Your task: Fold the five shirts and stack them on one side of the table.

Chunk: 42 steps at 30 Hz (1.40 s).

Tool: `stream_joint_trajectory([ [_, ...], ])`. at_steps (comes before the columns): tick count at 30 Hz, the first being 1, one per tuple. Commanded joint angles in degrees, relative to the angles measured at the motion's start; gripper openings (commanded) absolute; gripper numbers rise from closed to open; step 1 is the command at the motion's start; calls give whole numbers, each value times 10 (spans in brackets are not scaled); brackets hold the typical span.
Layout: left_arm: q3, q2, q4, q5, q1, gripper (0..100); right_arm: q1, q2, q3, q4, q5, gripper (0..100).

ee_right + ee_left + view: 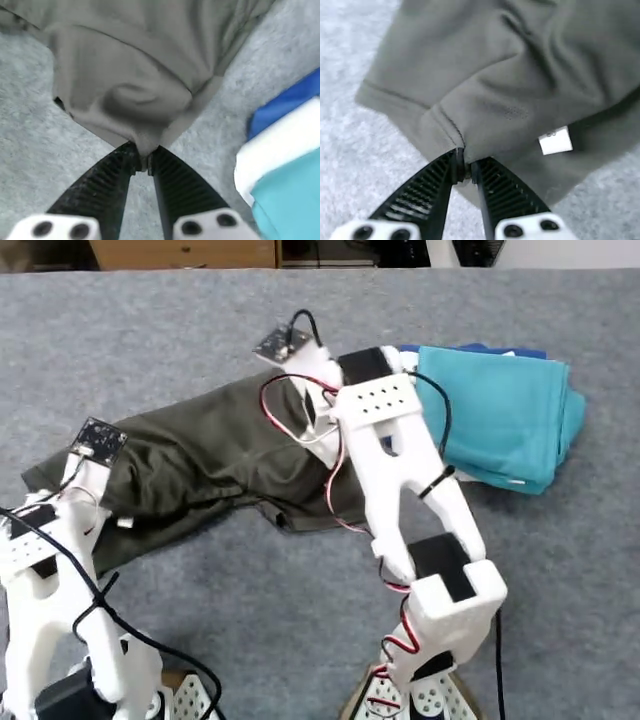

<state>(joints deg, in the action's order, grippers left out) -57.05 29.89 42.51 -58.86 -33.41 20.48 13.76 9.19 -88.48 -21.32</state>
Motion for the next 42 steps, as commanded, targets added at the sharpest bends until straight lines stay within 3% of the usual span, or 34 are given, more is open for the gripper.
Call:
stream_joint_trajectory([
  [1, 57, 15, 26, -14, -36, 18, -32, -24, -1, -10, -21, 1],
  [6, 111, 15, 121, -57, -59, 18, -33, -68, 0, -33, -27, 1],
  [17, -19, 15, 11, -61, -40, 18, -36, -22, -5, -32, -27, 1],
  [26, -18, 21, 32, -65, -70, 18, -36, -16, -62, -30, -44, 1],
  [32, 72, 22, 156, -82, -70, 18, -63, -16, -29, -32, -42, 1],
  [42, 91, 16, 113, -83, -91, 18, -67, -16, 52, -88, -27, 1],
])
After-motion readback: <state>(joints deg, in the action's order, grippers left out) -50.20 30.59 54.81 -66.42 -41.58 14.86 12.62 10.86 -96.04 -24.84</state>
